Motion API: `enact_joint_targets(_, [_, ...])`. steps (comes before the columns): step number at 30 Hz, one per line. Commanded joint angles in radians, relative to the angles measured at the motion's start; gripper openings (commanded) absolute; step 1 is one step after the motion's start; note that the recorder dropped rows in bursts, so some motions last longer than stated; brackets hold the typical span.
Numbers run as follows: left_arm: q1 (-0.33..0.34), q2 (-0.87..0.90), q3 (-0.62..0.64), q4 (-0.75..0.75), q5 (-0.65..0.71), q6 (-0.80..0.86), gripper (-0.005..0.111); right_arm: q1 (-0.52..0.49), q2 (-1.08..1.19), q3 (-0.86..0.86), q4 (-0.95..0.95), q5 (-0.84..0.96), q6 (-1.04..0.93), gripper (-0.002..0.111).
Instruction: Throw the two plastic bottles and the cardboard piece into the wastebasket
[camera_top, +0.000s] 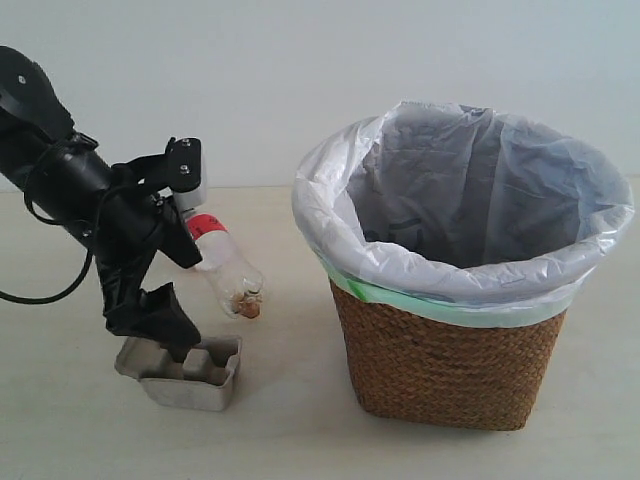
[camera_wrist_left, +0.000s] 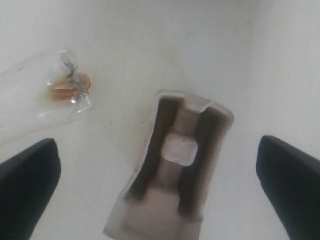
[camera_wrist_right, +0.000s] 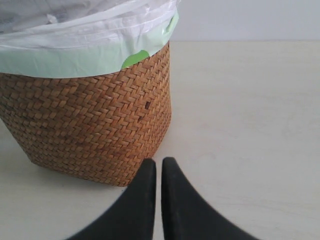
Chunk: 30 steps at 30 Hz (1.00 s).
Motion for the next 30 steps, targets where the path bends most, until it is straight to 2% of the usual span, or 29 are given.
enact_joint_targets(1, [-0.002, 0.009, 0.005, 0.017, 0.033, 0.020, 0.106, -0.003, -0.006, 0.000, -0.006, -0.003, -0.001, 0.000])
enact_joint_targets(5, [-0.002, 0.052, 0.005, 0.046, 0.054, 0.032, 0.102, -0.003, -0.006, 0.000, -0.006, -0.003, -0.001, 0.000])
enact_joint_targets(10, [-0.002, 0.076, 0.005, 0.042, 0.072, 0.047, 0.067, -0.003, -0.006, 0.000, -0.006, -0.003, -0.001, 0.000])
enact_joint_targets(19, [-0.002, 0.095, 0.005, 0.077, 0.121, 0.045, 0.070, -0.003, -0.006, 0.000, -0.006, -0.003, -0.001, 0.000])
enact_joint_targets(23, [-0.002, 0.122, 0.005, 0.026, 0.124, 0.038, 0.070, -0.003, -0.006, 0.000, -0.006, -0.003, -0.001, 0.000])
enact_joint_targets(30, [-0.002, 0.132, 0.005, 0.070, 0.129, -0.054, 0.068, -0.003, -0.006, 0.000, -0.006, -0.003, -0.001, 0.000])
